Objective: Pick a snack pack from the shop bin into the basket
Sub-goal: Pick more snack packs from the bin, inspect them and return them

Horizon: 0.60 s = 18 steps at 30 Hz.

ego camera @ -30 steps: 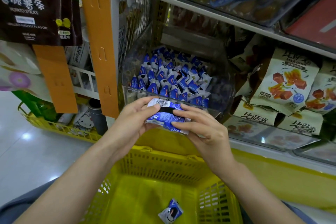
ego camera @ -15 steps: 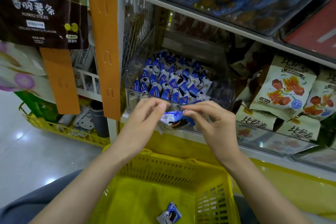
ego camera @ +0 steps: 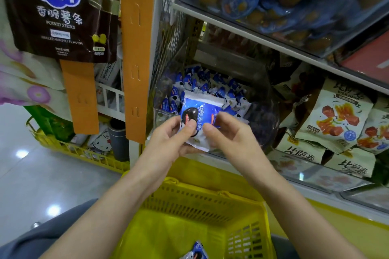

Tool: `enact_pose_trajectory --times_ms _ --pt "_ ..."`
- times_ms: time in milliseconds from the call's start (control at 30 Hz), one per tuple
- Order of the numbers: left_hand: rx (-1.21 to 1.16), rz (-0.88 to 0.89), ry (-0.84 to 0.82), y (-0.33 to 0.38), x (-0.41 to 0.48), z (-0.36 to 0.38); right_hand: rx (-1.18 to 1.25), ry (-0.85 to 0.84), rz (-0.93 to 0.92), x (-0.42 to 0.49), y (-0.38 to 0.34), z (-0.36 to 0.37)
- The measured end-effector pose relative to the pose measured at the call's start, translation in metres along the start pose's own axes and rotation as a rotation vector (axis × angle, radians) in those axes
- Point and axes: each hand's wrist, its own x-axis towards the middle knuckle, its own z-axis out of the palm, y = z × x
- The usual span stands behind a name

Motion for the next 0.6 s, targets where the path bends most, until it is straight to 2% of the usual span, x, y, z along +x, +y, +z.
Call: enact_pose_trajectory --times_ms 100,167,233,333,400,600 --pt "0.315 0.135 0.159 -0.001 0.0 0.001 -0.053 0.096 -0.033 -0.004 0.004 0.007" --pt "0.381 0.176 0.24 -0.002 -0.001 0.001 -0.211 0.214 -0.08 -0.005 0.005 0.009" --pt "0.256 0.154 0.17 0.0 -0.002 0.001 -0.409 0.279 -0.162 -0.006 0.005 0.014" --pt "0.094 0.106 0.042 0.002 -0.004 0.0 -0.536 0.206 -0.253 -0.008 0.004 0.022" --pt "0.125 0.115 0.054 0.002 -0.003 -0.002 -0.555 0.154 -0.259 -0.008 0.003 0.026" --pt "0.074 0.107 0.102 0.003 -0.001 -0.002 -0.608 0.255 -0.225 -0.004 -0.001 0.022"
